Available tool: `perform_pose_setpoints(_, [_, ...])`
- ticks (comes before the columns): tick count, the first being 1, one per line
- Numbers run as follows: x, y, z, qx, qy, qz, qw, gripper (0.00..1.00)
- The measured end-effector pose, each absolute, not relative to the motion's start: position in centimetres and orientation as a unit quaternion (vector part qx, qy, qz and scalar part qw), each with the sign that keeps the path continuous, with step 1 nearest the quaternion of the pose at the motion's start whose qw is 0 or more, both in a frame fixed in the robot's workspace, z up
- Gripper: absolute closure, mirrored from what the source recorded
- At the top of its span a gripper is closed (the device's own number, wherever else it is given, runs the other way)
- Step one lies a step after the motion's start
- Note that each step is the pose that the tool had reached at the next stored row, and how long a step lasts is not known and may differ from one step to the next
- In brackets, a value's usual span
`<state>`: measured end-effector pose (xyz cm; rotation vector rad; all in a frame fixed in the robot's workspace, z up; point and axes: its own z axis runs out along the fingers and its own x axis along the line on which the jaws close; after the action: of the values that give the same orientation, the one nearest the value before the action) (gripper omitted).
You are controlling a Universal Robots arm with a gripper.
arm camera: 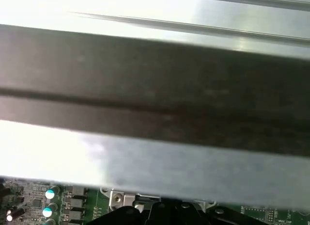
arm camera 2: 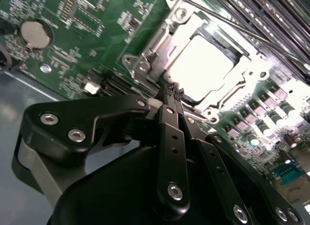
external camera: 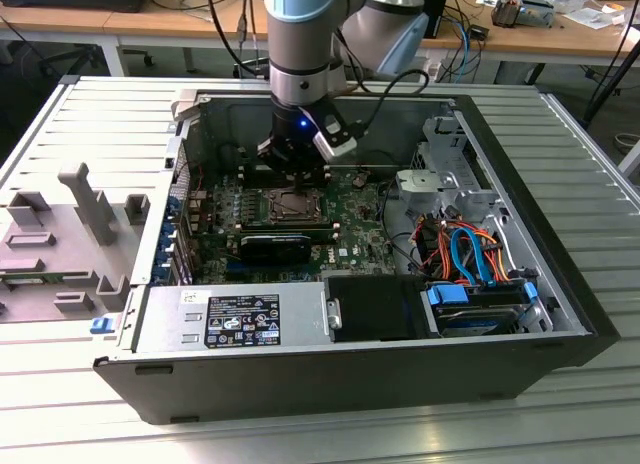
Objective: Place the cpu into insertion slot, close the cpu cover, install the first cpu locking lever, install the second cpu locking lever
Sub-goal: 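Install the first cpu locking lever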
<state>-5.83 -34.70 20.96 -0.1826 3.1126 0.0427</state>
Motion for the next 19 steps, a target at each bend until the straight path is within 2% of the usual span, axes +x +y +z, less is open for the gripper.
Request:
perform_pose_setpoints(10, [-9.1, -34.7, 21.0, -0.059, 0.998, 0.013, 0.023, 0.89])
perform_pose_setpoints(19, [-9.3, -33.8, 21.0, -0.067, 0.997, 0.012, 0.023, 0.89])
